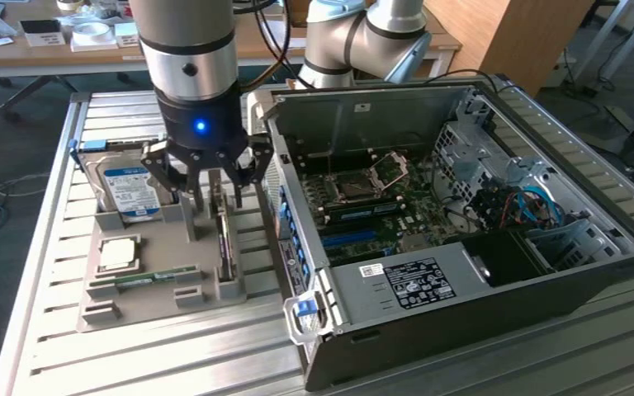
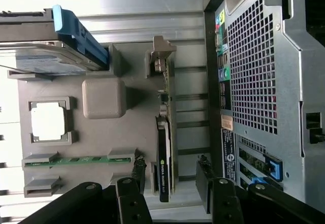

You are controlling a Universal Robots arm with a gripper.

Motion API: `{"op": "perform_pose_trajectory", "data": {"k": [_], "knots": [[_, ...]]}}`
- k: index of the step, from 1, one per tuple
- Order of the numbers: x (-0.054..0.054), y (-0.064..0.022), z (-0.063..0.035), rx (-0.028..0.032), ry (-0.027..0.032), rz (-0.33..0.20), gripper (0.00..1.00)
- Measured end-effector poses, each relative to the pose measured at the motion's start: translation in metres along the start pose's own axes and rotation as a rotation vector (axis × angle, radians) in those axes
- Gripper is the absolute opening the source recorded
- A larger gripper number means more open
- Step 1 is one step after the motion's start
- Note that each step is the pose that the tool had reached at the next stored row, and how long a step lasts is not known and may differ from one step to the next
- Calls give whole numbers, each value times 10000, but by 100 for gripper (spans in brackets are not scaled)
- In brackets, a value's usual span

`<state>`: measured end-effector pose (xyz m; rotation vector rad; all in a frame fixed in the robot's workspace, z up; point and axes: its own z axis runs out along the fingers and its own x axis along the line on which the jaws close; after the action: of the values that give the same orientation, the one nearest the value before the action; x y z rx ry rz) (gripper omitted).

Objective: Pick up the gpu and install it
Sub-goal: 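Pick up the gpu and move the gpu toward the slot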

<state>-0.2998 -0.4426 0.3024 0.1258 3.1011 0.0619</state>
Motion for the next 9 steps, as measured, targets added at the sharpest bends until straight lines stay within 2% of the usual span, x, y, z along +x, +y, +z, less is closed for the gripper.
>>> {"op": "perform_pose_trajectory", "data": {"k": [9], "knots": [[2,-2,57,-2,-2,0,53]]}}
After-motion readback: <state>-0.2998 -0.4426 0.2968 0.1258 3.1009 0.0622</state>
